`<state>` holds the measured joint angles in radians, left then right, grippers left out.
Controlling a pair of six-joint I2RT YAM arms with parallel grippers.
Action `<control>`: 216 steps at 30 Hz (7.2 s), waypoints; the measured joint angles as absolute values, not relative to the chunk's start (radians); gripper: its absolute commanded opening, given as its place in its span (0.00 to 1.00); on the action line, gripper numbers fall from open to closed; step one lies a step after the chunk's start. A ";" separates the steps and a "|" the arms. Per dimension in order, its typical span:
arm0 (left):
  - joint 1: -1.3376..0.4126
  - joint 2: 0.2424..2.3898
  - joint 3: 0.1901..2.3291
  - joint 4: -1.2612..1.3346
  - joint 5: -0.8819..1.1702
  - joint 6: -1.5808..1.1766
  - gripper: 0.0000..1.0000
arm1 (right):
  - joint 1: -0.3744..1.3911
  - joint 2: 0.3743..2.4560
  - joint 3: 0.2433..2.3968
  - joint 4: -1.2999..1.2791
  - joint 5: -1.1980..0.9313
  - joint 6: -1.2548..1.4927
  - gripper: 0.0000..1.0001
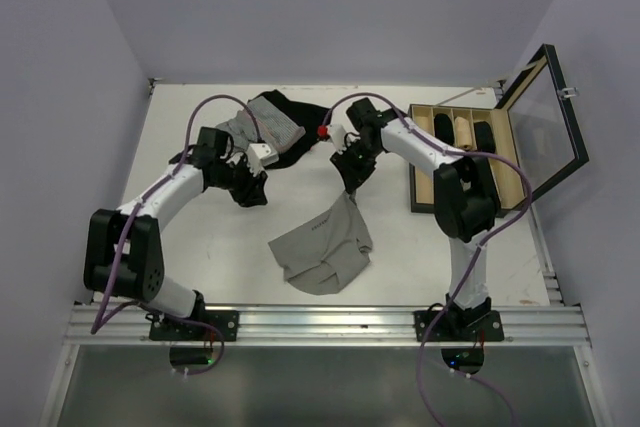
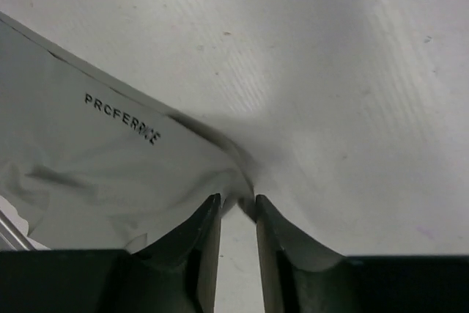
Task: Roll the underwear
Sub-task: Flatten the underwear, then fold the underwear
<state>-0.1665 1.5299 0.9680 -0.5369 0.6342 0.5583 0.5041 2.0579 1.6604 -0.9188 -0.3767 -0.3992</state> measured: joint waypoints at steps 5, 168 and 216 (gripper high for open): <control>-0.196 1.409 0.913 -0.565 0.716 0.630 0.47 | 0.424 2.017 1.617 -0.902 -0.375 -0.393 0.43; -0.489 1.390 0.612 -0.168 0.152 0.488 1.00 | 0.548 1.818 1.156 -0.836 -0.148 -0.450 0.06; -0.756 1.250 0.702 -0.267 0.236 0.580 1.00 | 0.502 2.016 1.422 -0.813 -0.370 -0.322 0.18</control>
